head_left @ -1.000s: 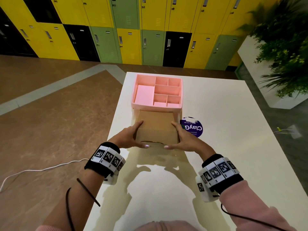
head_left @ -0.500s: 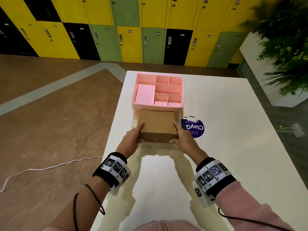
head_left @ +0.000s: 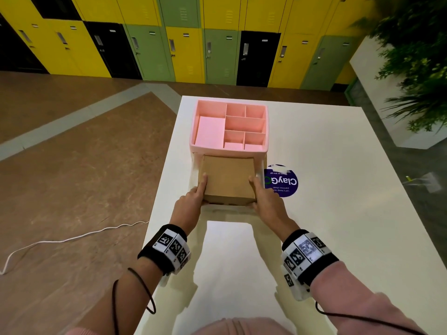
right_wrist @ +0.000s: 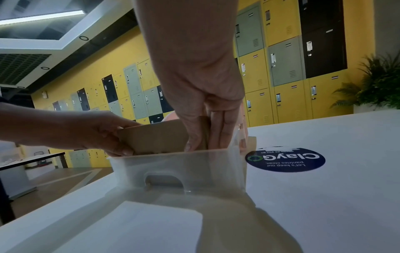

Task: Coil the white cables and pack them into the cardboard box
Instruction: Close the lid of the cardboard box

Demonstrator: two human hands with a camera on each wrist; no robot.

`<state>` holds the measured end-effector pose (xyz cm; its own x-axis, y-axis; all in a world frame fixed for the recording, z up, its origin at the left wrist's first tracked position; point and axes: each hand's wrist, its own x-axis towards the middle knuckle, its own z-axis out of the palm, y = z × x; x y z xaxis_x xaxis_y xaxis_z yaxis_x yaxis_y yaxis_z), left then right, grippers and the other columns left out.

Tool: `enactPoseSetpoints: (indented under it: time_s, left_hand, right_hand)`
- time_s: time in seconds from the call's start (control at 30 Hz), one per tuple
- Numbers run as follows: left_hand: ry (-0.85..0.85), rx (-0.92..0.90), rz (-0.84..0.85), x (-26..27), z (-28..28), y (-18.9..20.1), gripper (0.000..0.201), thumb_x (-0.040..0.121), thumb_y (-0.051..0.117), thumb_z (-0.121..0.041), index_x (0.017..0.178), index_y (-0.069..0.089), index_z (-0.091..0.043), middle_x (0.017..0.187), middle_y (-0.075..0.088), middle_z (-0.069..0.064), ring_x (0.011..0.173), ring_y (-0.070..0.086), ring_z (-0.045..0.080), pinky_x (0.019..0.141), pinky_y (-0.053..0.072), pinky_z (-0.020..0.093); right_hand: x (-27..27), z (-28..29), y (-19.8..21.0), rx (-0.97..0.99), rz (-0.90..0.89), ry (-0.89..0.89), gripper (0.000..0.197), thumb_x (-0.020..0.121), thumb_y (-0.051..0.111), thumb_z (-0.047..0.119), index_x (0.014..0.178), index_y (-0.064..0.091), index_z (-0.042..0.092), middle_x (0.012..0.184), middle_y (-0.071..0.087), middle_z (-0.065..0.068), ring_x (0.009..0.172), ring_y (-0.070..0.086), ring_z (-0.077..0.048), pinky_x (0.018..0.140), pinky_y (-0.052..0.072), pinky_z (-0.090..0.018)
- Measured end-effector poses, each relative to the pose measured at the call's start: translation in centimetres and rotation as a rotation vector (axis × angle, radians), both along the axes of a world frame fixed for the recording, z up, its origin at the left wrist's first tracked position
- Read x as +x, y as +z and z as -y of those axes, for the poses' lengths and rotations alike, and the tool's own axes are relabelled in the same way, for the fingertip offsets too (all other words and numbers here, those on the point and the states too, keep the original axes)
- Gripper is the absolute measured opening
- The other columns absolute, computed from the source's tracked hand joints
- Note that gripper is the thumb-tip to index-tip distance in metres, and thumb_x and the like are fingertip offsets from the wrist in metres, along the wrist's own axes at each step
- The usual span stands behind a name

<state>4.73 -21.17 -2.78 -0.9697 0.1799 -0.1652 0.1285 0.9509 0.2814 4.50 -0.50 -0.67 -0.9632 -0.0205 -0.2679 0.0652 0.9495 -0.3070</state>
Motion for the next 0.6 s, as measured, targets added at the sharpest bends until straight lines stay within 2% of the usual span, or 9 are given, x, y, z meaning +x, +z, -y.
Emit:
enactPoseSetpoints:
  time_s: [0.13, 0.2, 0.23, 0.27, 0.33, 0.37, 0.47, 0.53, 0.6]
  left_hand:
    - [-0.007, -0.015, 0.040, -0.6, 0.1, 0.2, 0.071, 0.097, 0.039, -0.007, 0.152, -0.003, -0.026, 0.107, 0.059, 0.015, 0.088, 0.059, 0.036, 0.071, 0.042, 0.039]
    - [-0.021, 0.002, 0.096, -1.2, 0.2, 0.3, 0.071, 0.099, 0.044, -0.021, 0.152, -0.003, -0.025, 0.107, 0.061, 0.017, 0.089, 0.060, 0.036, 0.073, 0.044, 0.039]
    - [-0.027, 0.030, 0.139, -1.4, 0.2, 0.5, 0.073, 0.099, 0.047, -0.030, 0.152, -0.003, -0.023, 0.108, 0.061, 0.019, 0.091, 0.060, 0.036, 0.076, 0.046, 0.040]
    - [-0.028, 0.074, 0.187, -1.7, 0.2, 0.7, 0.076, 0.097, 0.048, -0.038, 0.152, -0.001, -0.021, 0.109, 0.061, 0.021, 0.094, 0.060, 0.037, 0.080, 0.047, 0.041]
    - [0.000, 0.189, 0.268, -2.2, 0.2, 1.5, 0.075, 0.096, 0.045, -0.045, 0.153, 0.004, -0.019, 0.114, 0.062, 0.023, 0.100, 0.059, 0.038, 0.087, 0.047, 0.041]
    - [0.013, 0.238, 0.295, -2.5, 0.3, 1.8, 0.071, 0.097, 0.043, -0.044, 0.153, 0.008, -0.018, 0.116, 0.062, 0.023, 0.102, 0.059, 0.038, 0.089, 0.046, 0.038]
    - [0.031, 0.305, 0.342, -3.5, 1.0, 2.1, 0.063, 0.097, 0.049, -0.036, 0.150, 0.021, -0.016, 0.113, 0.063, 0.016, 0.101, 0.057, 0.030, 0.082, 0.039, 0.026]
    - [0.044, 0.306, 0.341, -4.0, 1.2, 2.0, 0.065, 0.093, 0.058, -0.032, 0.148, 0.029, -0.015, 0.106, 0.061, 0.018, 0.098, 0.058, 0.030, 0.083, 0.043, 0.028]
    - [0.089, 0.335, 0.341, -4.1, 1.0, 1.9, 0.066, 0.089, 0.065, -0.026, 0.146, 0.034, -0.016, 0.109, 0.060, 0.021, 0.101, 0.059, 0.033, 0.088, 0.049, 0.036]
  right_hand:
    - [-0.2, -0.2, -0.3, -0.042, 0.009, 0.002, 0.060, 0.087, 0.059, 0.001, 0.136, 0.031, 0.022, 0.093, 0.063, -0.013, 0.078, 0.061, -0.027, 0.064, 0.049, -0.034]
    - [-0.4, -0.5, -0.1, -0.172, 0.089, 0.002, 0.064, 0.087, 0.066, 0.010, 0.138, 0.029, 0.022, 0.110, 0.064, -0.012, 0.096, 0.063, -0.028, 0.082, 0.051, -0.038]
    - [-0.5, -0.8, 0.3, -0.269, 0.141, -0.012, 0.068, 0.086, 0.069, 0.018, 0.141, 0.028, 0.022, 0.124, 0.061, -0.011, 0.108, 0.060, -0.029, 0.092, 0.048, -0.038]
    - [-0.8, -1.1, 0.8, -0.341, 0.184, -0.026, 0.070, 0.086, 0.069, 0.026, 0.143, 0.028, 0.021, 0.135, 0.054, -0.009, 0.117, 0.056, -0.029, 0.096, 0.044, -0.037]
    - [-1.6, -1.8, 1.5, -0.362, 0.227, -0.030, 0.065, 0.089, 0.065, 0.033, 0.144, 0.032, 0.020, 0.144, 0.046, -0.008, 0.119, 0.055, -0.028, 0.092, 0.042, -0.031]
    - [-2.0, -2.0, 1.7, -0.351, 0.236, -0.026, 0.060, 0.090, 0.064, 0.031, 0.143, 0.036, 0.020, 0.141, 0.049, -0.010, 0.114, 0.058, -0.027, 0.088, 0.042, -0.029]
    - [-2.8, -2.2, 1.9, -0.366, 0.257, -0.041, 0.052, 0.088, 0.068, 0.018, 0.134, 0.045, 0.018, 0.112, 0.064, -0.015, 0.086, 0.069, -0.027, 0.072, 0.051, -0.026]
    - [-3.1, -2.2, 2.3, -0.401, 0.286, -0.058, 0.055, 0.083, 0.072, 0.010, 0.132, 0.047, 0.016, 0.112, 0.063, -0.015, 0.074, 0.069, -0.024, 0.059, 0.052, -0.019]
    - [-3.4, -2.2, 2.7, -0.396, 0.307, -0.044, 0.062, 0.079, 0.076, 0.006, 0.133, 0.047, 0.016, 0.119, 0.061, -0.016, 0.073, 0.064, -0.019, 0.051, 0.046, -0.013]
